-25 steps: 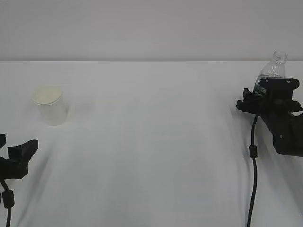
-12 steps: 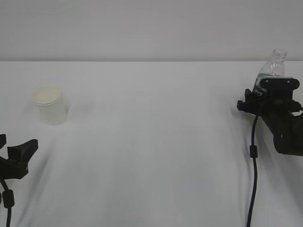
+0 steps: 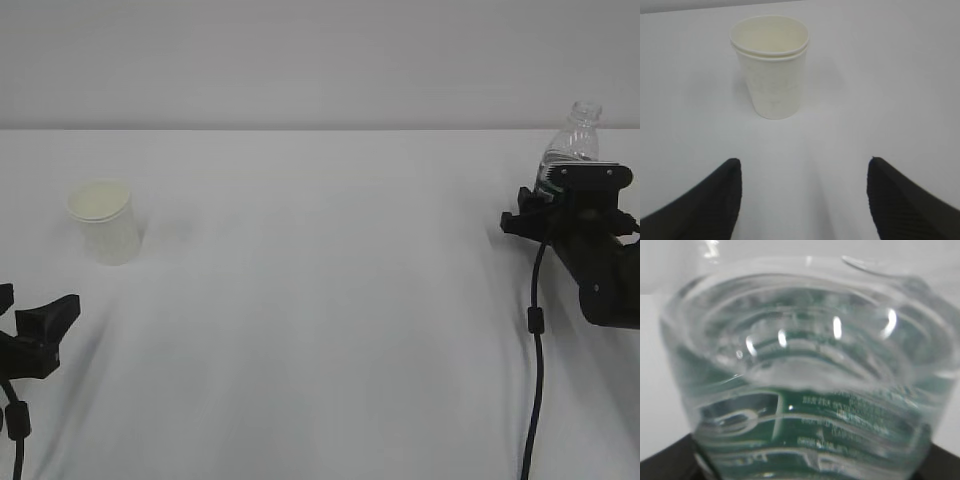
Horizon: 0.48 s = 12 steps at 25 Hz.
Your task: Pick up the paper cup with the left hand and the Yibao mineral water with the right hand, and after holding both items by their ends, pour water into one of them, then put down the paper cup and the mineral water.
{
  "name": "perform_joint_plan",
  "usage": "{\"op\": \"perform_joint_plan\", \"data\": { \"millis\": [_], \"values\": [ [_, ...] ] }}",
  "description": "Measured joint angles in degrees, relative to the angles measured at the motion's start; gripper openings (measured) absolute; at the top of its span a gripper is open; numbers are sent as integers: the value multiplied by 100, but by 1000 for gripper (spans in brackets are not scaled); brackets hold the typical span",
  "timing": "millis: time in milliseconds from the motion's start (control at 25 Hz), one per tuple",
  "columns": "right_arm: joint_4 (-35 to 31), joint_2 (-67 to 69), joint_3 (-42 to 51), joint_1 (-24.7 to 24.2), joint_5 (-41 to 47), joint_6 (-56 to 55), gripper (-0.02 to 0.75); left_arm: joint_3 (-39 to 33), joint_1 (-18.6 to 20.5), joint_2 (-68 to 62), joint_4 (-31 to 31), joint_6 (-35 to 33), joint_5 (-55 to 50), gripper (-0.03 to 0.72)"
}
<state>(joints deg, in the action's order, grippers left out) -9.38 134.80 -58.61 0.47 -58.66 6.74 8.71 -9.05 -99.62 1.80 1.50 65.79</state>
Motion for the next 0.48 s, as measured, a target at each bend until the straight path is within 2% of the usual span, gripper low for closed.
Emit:
{"op": "perform_joint_plan", "data": {
  "millis": [480],
  "values": [
    [289, -38, 0, -9, 72, 0, 477, 0, 0, 0, 12, 0, 0, 555]
  ]
}}
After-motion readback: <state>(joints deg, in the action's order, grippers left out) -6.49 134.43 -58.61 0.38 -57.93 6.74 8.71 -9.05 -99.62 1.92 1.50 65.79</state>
